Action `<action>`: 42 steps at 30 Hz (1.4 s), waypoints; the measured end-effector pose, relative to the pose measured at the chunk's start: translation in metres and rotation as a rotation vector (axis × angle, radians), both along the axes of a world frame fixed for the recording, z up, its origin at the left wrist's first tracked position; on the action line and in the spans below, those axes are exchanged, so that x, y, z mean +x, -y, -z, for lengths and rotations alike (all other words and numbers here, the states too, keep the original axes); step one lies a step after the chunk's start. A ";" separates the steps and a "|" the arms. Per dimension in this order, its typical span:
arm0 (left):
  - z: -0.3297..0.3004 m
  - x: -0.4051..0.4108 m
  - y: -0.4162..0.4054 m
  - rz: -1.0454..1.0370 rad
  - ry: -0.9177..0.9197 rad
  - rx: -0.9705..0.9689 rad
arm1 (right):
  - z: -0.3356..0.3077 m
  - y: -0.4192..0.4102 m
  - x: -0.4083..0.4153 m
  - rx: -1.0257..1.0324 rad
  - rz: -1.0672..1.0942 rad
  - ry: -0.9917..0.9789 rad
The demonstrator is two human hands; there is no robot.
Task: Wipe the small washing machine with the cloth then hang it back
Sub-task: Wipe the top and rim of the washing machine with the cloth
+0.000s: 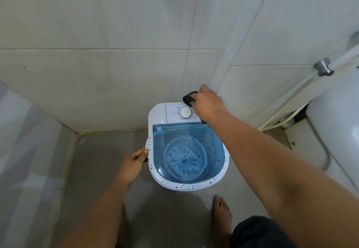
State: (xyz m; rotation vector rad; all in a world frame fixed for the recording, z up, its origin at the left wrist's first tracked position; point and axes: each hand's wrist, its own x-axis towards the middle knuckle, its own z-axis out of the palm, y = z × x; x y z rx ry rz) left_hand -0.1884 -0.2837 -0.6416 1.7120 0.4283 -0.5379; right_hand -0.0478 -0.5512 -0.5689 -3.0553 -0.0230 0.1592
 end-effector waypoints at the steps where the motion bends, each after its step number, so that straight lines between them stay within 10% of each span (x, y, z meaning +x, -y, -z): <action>1: 0.000 0.000 0.000 -0.006 -0.001 0.002 | 0.002 -0.003 0.001 0.000 0.010 0.001; 17: 0.008 0.000 0.001 -0.025 0.025 -0.013 | 0.048 0.056 -0.093 0.000 -0.369 0.290; 29: 0.012 0.002 0.000 -0.004 -0.005 0.045 | 0.034 0.013 -0.038 0.227 0.315 0.187; 37: 0.013 0.001 -0.001 -0.011 0.002 -0.008 | 0.048 0.051 -0.099 0.102 -0.209 0.244; 42: 0.010 0.001 0.000 -0.020 0.016 0.009 | 0.039 0.036 -0.065 0.171 0.175 0.246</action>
